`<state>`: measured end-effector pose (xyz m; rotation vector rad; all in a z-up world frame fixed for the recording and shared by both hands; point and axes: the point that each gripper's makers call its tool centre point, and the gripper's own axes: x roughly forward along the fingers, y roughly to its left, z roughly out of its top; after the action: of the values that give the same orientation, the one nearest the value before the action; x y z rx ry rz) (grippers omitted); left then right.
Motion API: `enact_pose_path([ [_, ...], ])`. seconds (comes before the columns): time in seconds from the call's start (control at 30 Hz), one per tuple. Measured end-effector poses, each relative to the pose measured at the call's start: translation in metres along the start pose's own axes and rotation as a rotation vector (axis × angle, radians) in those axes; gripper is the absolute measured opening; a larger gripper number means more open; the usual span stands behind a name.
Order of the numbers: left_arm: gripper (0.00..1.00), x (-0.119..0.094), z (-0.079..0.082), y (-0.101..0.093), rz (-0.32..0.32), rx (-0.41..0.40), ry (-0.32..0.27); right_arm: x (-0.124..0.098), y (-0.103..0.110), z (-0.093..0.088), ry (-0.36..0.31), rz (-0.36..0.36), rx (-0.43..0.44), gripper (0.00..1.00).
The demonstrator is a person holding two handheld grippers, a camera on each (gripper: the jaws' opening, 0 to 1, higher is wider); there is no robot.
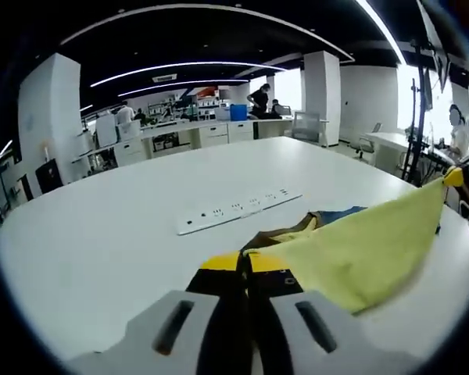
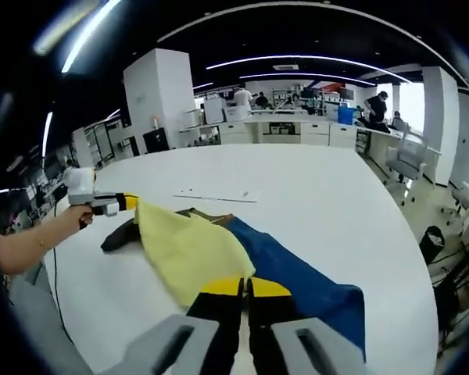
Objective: Fold the garment on the visible template until the final outline fits inside the template.
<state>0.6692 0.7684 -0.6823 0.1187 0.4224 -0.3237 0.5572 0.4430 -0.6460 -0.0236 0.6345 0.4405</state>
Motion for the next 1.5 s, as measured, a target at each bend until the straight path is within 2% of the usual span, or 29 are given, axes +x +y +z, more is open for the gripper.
enact_pose_path([
  [0.3,0.00,0.032,-0.023,0.002,0.026,0.000,0.054,0.011,-0.015,-0.024,0.059,-0.036,0.006,0.00],
  [0.7,0.00,0.046,-0.044,0.005,0.046,0.041,0.113,0.019,-0.021,-0.041,0.094,-0.052,0.029,0.00],
  [0.87,0.00,0.039,-0.041,0.007,0.049,0.044,0.112,0.020,-0.020,-0.046,0.103,-0.052,0.039,0.00],
  [0.97,0.01,0.028,-0.033,0.009,0.058,0.027,0.092,0.021,-0.018,-0.048,0.102,-0.049,0.043,0.00],
  [1.23,0.08,-0.004,-0.015,0.008,0.049,0.060,0.041,0.020,-0.014,-0.050,0.103,-0.039,0.036,0.00],
  [1.3,0.09,-0.011,-0.014,0.006,0.038,0.056,0.034,0.020,-0.013,-0.051,0.106,-0.035,0.034,0.00],
  [1.37,0.09,-0.019,-0.015,-0.002,-0.002,0.032,0.018,0.020,-0.012,-0.052,0.107,-0.031,0.037,0.00],
  [1.5,0.10,-0.029,-0.028,-0.013,-0.050,0.015,0.019,0.020,-0.010,-0.053,0.108,-0.023,0.045,0.00],
])
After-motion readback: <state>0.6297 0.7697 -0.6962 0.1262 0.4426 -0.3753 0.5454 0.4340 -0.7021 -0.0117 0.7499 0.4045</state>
